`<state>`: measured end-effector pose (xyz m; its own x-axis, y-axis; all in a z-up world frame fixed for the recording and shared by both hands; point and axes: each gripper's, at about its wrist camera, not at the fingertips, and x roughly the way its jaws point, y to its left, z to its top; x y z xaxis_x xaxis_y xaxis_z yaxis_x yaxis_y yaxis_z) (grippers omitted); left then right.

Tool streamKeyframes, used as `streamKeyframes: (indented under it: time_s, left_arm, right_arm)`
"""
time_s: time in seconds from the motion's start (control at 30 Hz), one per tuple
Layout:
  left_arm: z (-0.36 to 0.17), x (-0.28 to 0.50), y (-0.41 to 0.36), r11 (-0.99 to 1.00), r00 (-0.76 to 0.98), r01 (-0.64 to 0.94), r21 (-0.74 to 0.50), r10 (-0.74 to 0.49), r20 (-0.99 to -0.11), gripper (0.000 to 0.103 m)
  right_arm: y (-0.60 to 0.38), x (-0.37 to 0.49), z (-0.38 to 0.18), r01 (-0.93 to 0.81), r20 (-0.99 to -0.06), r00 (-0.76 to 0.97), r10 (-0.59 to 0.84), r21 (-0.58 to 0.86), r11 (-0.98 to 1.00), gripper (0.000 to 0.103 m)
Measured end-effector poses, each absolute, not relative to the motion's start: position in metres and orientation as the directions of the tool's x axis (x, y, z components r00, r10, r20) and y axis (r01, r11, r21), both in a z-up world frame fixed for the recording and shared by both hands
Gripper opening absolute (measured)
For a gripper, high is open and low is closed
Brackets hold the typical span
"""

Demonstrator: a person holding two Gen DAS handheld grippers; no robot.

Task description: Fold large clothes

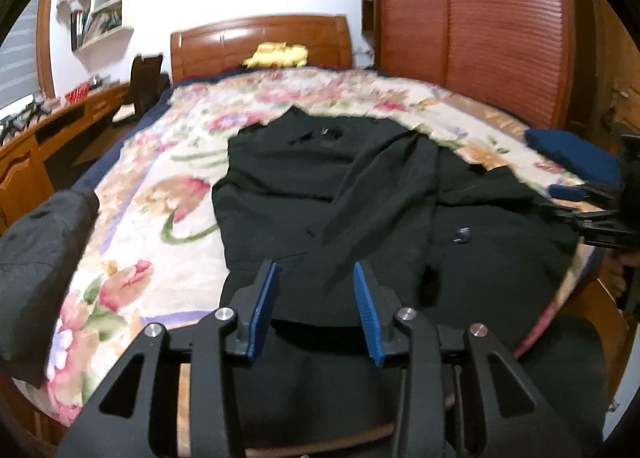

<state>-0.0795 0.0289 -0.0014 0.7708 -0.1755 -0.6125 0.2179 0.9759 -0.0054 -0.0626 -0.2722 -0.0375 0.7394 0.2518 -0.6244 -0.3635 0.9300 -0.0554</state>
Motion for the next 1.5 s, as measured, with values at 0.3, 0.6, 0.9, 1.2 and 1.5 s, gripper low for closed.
streamKeyframes:
  time_s: [0.3, 0.6, 0.9, 1.2, 1.5]
  left_arm:
    - [-0.045, -0.058, 0.024, 0.975, 0.694, 0.22, 0.004, -0.154, -0.703, 0.038]
    - [-0.058, -0.065, 0.034, 0.979, 0.689, 0.205, -0.01, -0.151, -0.709, 0.042]
    - [-0.058, -0.096, 0.063, 0.988, 0.722, 0.151, 0.036, -0.085, -0.686, 0.043]
    - [-0.058, -0.117, 0.076, 0.991, 0.724, 0.132, 0.015, -0.086, -0.684, 0.043]
    - [-0.064, -0.117, 0.078, 0.992, 0.717, 0.125, 0.005, -0.087, -0.692, 0.044]
  right_arm:
    - [-0.263, -0.061, -0.04, -0.374, -0.628, 0.737, 0.252, -0.068, 0.925, 0.069]
    - [-0.278, -0.057, -0.041, -0.331, -0.627, 0.742, 0.237, -0.035, 0.943, 0.077]
    - [-0.308, -0.066, -0.046, -0.256, -0.624, 0.769, 0.137, -0.104, 0.961, 0.078]
    - [-0.35, -0.066, -0.06, -0.197, -0.669, 0.739, 0.071, -0.114, 0.974, 0.078]
    - [-0.359, -0.061, -0.081, -0.211, -0.715, 0.694, 0.086, -0.088, 0.974, 0.078]
